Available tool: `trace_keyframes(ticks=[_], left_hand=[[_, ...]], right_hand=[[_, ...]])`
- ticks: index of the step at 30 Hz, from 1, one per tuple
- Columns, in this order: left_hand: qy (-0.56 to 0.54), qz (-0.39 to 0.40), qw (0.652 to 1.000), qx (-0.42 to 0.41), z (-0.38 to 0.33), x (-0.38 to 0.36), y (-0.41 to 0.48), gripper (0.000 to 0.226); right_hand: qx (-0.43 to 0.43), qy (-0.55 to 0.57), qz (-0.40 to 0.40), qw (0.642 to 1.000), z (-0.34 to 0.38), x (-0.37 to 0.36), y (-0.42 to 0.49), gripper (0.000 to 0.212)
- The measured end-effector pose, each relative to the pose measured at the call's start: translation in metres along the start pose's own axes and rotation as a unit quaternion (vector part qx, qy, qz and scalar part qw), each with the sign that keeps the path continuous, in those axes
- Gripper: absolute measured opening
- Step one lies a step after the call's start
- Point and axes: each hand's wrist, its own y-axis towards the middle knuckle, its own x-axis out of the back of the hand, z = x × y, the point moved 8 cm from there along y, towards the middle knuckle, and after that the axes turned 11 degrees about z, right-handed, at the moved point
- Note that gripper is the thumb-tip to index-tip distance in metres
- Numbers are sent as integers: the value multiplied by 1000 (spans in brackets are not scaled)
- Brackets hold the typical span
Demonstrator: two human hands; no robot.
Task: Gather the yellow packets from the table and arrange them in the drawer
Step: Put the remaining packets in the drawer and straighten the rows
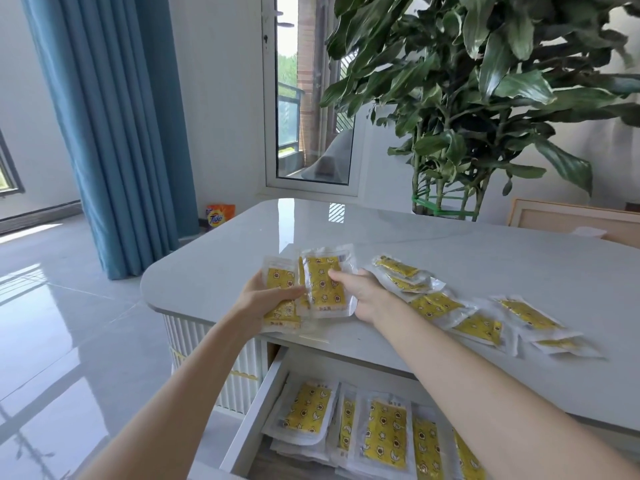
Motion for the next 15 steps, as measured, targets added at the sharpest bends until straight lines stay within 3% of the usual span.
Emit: trace_keyframes(ticks=[3, 6, 7, 12, 15], left_hand=[[-20, -4, 1000, -13, 0, -4, -2, 39], [-40, -8, 999, -23, -1, -6, -5, 34], [-41, -7, 999, -25, -2, -7, -7, 33], [-40, 31, 998, -32, -16, -22, -26, 23], [-23, 44, 999, -3, -20, -28, -38, 34]], right_hand=[[-2, 25, 28, 999, 2, -5, -4, 25], [19, 7, 24, 999, 1, 2, -6, 76], [30, -1, 23, 999, 3, 6, -8, 83], [54, 13, 28, 998, 10, 15, -32, 38], [64, 12, 29, 997, 14, 21, -53, 26]])
